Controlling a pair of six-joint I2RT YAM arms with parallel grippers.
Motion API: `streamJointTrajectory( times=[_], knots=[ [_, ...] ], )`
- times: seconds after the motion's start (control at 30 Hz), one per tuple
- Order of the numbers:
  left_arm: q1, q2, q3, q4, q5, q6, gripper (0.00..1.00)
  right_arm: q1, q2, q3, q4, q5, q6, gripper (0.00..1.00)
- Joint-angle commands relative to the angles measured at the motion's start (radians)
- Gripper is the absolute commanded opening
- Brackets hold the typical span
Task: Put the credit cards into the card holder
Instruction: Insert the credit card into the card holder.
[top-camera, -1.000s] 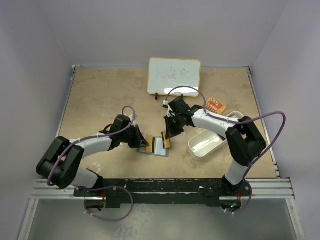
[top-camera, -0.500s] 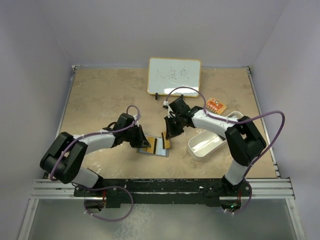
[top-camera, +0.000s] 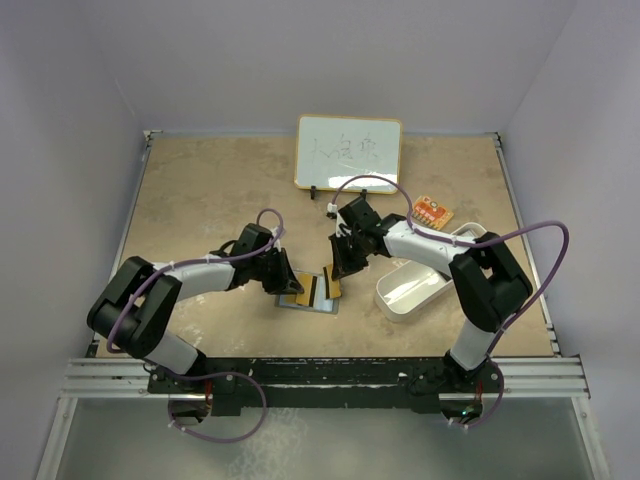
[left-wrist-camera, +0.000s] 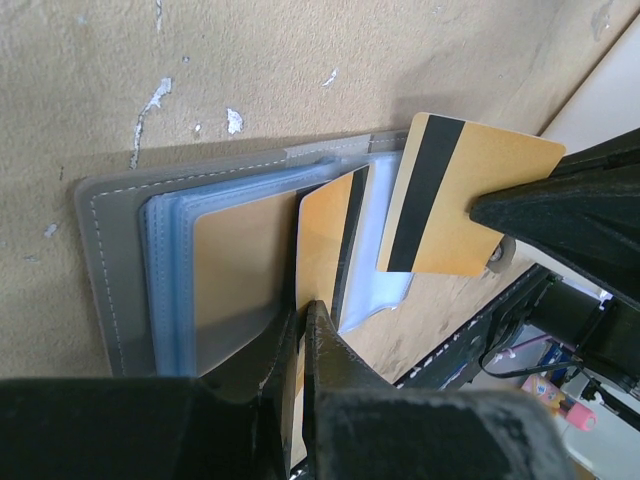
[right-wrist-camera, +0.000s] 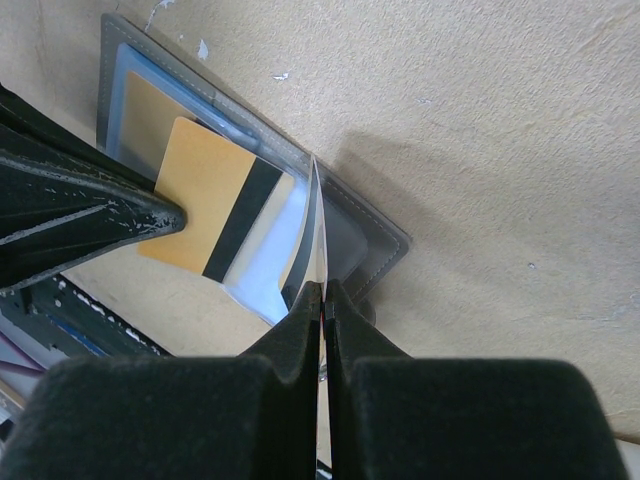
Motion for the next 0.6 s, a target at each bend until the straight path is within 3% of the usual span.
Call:
streamJointTrajectory(
  times=[0.0, 0.57],
  knots=[
    [-0.012, 0.016, 0.007, -0.009, -0.059, -0.001, 0.0, -0.001, -0.001, -0.015, -0.012, 0.048, -0.02, 0.0],
    [-0.029, 0.034, -0.036, 0.062, -0.048, -0.043, 0.0, -0.002, -0.024, -0.016, -0.013, 0.032, 0.004, 0.0]
  ],
)
